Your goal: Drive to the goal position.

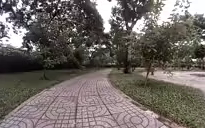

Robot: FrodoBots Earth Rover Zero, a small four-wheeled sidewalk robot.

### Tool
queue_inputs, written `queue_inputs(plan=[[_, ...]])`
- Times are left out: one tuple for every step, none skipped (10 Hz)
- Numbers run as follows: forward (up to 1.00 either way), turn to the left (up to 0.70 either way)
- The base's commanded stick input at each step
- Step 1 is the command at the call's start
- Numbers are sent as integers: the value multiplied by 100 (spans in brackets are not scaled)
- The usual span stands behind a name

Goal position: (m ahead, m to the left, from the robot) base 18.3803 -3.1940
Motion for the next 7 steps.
queue_inputs(plan=[[100, 27], [100, 27], [100, 27], [100, 0], [100, 5], [100, 27], [100, 16]])
